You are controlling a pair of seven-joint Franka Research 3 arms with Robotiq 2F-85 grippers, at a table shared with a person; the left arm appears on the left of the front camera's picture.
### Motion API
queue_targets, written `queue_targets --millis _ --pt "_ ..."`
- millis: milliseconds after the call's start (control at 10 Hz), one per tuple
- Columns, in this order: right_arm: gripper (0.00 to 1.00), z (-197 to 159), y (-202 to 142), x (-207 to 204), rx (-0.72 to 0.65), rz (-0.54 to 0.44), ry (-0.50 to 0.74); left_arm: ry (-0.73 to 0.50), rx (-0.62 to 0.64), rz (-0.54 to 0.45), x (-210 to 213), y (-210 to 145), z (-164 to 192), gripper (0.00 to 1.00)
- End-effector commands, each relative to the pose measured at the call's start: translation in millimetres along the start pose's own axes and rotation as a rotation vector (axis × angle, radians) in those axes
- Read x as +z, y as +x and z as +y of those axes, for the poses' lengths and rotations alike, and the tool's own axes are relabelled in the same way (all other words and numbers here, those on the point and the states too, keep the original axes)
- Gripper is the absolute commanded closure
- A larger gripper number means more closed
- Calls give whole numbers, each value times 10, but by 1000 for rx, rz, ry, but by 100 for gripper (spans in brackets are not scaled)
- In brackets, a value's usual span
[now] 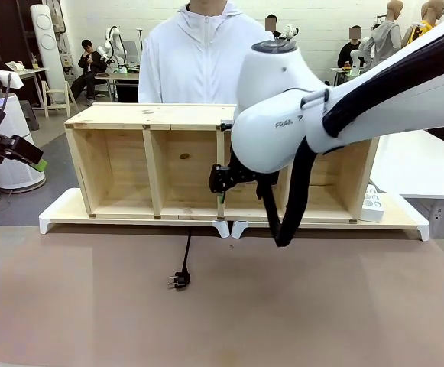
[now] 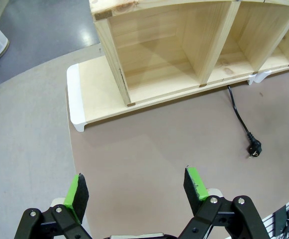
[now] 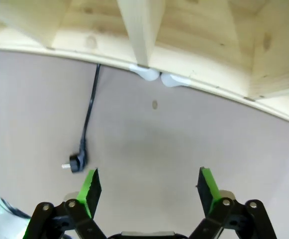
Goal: Perform cable management.
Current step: When the cord part of the Power Cable appears at the lower middle area of the table and stops, grasp the cord part of the Power Cable.
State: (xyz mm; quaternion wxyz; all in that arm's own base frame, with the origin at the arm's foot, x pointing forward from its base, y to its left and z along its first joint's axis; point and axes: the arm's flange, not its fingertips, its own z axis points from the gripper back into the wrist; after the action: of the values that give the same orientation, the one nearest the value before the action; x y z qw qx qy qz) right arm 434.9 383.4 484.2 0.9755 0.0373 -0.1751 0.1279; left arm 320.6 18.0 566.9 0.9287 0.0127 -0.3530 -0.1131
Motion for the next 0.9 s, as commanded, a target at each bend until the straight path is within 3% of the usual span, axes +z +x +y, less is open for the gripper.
queue_targets --millis 0,500,800 --pt "0 308 168 -184 -40 -7 -40 1 1 -6 -16 11 1 0" --pt "0 787 340 -640 -44 61 -57 1 1 -6 -16 11 1 0" --pt "0 933 461 -938 -81 110 -1 1 1 -6 -16 11 1 0"
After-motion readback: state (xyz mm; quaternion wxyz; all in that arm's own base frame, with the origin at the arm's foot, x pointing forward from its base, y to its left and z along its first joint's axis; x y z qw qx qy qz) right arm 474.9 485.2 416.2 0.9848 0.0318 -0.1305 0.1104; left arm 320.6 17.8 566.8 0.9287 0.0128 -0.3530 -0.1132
